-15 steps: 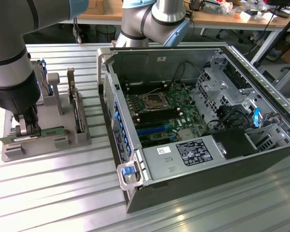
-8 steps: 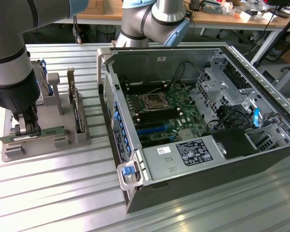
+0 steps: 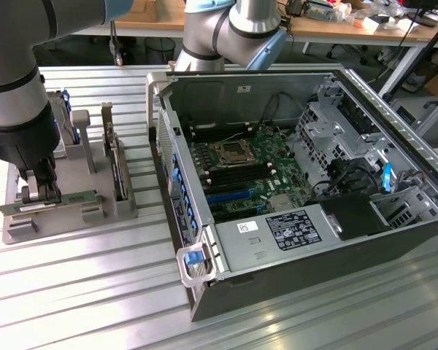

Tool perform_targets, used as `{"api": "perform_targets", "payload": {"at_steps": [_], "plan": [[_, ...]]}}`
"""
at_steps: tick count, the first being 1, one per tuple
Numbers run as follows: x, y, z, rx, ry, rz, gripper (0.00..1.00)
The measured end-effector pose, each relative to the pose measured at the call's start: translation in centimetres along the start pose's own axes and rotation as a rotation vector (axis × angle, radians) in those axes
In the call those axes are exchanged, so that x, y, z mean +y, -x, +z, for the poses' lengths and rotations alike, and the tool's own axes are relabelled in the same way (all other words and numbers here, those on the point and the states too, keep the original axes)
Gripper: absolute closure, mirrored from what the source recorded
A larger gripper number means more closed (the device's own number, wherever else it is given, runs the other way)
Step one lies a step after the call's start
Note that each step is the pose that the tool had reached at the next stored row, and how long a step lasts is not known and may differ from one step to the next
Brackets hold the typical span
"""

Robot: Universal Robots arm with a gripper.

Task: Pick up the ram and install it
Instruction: 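Pick up the ram and move it above insertion slot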

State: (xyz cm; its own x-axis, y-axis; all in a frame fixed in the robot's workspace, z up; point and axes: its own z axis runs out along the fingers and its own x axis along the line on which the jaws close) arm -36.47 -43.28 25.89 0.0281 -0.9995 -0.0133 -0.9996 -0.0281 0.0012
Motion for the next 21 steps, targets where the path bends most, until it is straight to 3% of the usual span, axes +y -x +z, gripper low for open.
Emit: {"api": "perform_targets", "payload": {"at_steps": [21], "plan": [[0.0, 0.0, -1.35, 0.0, 0.0, 0.0, 0.88]]}}
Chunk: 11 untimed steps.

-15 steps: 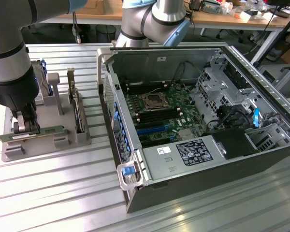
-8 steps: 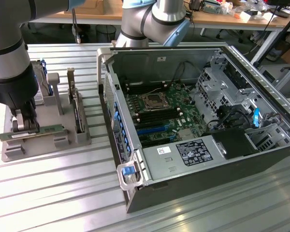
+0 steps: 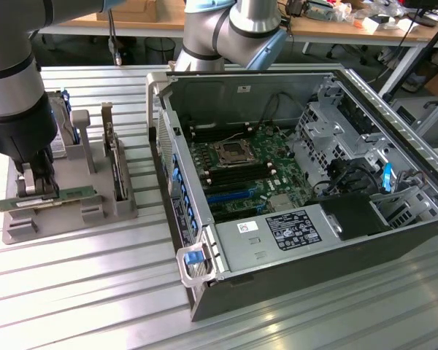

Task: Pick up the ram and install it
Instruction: 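Pick up the ram and move it above insertion slot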

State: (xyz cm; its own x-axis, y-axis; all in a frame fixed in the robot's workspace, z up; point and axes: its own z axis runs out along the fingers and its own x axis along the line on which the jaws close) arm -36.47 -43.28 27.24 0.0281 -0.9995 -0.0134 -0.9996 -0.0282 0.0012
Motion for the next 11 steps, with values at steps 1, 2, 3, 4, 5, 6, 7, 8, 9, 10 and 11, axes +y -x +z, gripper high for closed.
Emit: {"api": "perform_targets", "payload": {"at_steps": [1, 2, 3, 4, 5, 6, 7, 8, 9, 10, 11], "plan": [[0.0, 0.0, -0.08, 0.0, 0.0, 0.0, 0.88], [0.0, 0.0, -0.15, 0.0, 0.0, 0.0, 0.88], [0.0, 0.0, -0.21, 0.0, 0.0, 0.0, 0.88], [0.0, 0.0, -0.27, 0.0, 0.0, 0.0, 0.88], [0.0, 0.0, -0.32, 0.0, 0.0, 0.0, 0.88], [0.0, 0.01, -0.39, 0.0001, 0.0001, 0.0, 0.88], [0.0, 0.01, -0.47, 0.0001, 0.0002, 0.0, 0.88], [0.0, 0.01, -0.61, 0.0, 0.0001, 0.0, 0.88], [0.0, 0.01, -0.75, 0.0, 0.0001, 0.0, 0.88], [0.0, 0.01, -0.93, 0.0, 0.0001, 0.0, 0.88], [0.0, 0.01, -1.06, 0.0, 0.0, 0.0, 0.88]]}}
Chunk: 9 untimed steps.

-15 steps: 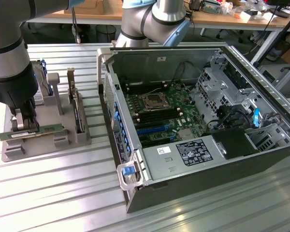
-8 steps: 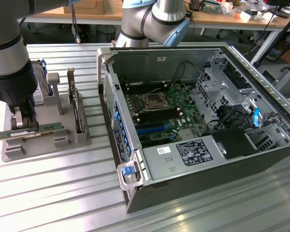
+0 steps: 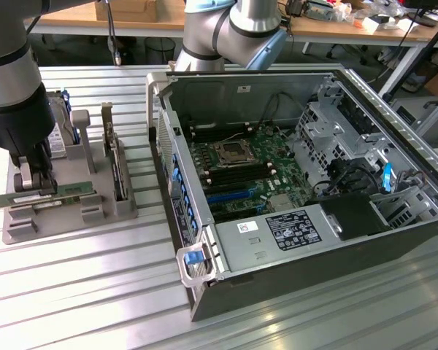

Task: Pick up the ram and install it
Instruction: 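Pick up the ram and move it above insertion slot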

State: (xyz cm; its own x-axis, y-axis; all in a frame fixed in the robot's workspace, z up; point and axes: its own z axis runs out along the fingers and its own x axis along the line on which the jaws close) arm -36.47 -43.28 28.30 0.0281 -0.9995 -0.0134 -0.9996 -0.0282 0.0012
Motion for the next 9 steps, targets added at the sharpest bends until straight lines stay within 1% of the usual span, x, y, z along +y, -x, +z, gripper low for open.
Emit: {"api": "perform_targets", "payload": {"at_steps": [9], "plan": [[0.0, 0.01, -0.91, 0.0, 0.0001, 0.0, 0.88]]}}
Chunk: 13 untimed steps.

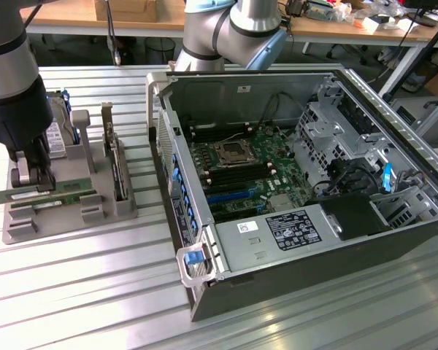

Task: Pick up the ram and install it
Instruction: 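Pick up the ram and move it above insertion slot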

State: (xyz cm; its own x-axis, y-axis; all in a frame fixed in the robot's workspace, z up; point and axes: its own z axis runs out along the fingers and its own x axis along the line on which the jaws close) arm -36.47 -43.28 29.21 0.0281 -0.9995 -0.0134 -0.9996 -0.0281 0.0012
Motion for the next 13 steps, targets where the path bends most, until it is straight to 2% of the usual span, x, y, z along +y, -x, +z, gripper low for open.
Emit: {"api": "perform_targets", "payload": {"at_steps": [13], "plan": [[0.0, 0.0, -1.52, 0.0, 0.0, 0.0, 0.88]]}}
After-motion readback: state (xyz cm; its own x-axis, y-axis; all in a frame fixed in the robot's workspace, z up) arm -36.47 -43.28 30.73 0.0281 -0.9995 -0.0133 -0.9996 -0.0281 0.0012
